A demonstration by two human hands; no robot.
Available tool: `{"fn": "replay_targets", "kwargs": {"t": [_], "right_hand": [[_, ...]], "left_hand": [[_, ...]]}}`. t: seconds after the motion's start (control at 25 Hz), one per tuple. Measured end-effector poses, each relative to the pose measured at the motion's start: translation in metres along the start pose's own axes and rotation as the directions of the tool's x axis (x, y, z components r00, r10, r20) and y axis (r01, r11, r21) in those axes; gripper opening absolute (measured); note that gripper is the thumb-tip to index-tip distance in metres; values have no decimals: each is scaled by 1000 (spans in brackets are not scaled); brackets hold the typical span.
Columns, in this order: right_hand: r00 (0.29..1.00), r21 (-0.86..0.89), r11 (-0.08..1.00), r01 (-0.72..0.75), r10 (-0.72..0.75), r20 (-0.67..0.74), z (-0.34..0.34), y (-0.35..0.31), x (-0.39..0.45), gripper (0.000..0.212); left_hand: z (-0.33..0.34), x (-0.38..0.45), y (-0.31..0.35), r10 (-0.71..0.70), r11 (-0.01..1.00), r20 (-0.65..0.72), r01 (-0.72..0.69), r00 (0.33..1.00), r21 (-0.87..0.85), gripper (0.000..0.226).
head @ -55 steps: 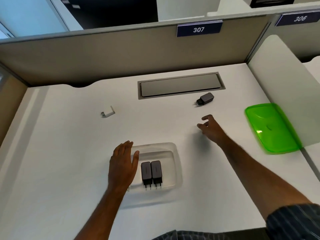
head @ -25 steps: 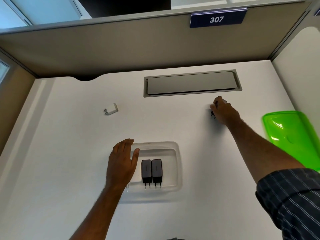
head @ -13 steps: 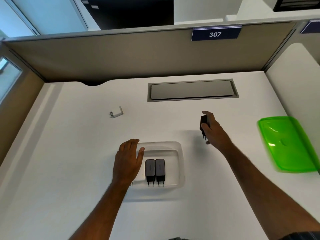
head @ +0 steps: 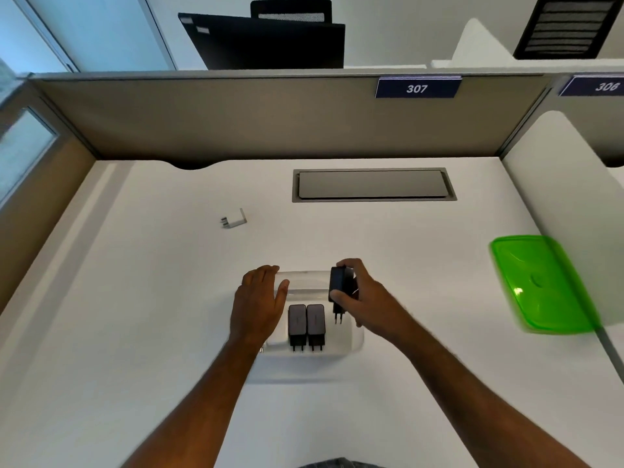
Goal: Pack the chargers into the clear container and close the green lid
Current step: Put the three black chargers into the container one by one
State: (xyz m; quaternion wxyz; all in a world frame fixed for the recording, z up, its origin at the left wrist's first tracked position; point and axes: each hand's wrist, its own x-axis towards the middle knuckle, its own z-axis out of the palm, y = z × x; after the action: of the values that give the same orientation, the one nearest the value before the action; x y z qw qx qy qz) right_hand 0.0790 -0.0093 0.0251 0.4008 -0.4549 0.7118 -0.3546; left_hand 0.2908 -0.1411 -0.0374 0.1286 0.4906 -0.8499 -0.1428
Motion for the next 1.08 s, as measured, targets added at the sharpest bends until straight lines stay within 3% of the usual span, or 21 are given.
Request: {"fn": "replay_targets", "kwargs": {"t": [0.16, 0.4, 0.8, 1.08], "right_hand": [[995, -411, 911, -17, 55, 80, 31, 9, 8, 45], [978, -650, 756, -70, 181, 104, 59, 17, 22, 52], [969, -709, 697, -106, 233, 85, 64, 21, 22, 64], [895, -708, 699, -97, 373, 246, 55, 7, 23, 78]], "left_hand": [[-1, -1, 0, -1, 1000, -4, 1, 1000, -26, 44], [-2, -1, -2, -8, 999, 13, 8, 1000, -50, 47], [-3, -1, -4, 6, 997, 39, -4, 999, -72, 47], [-2, 1, -5, 14, 996, 42, -10, 999, -89, 47]]}}
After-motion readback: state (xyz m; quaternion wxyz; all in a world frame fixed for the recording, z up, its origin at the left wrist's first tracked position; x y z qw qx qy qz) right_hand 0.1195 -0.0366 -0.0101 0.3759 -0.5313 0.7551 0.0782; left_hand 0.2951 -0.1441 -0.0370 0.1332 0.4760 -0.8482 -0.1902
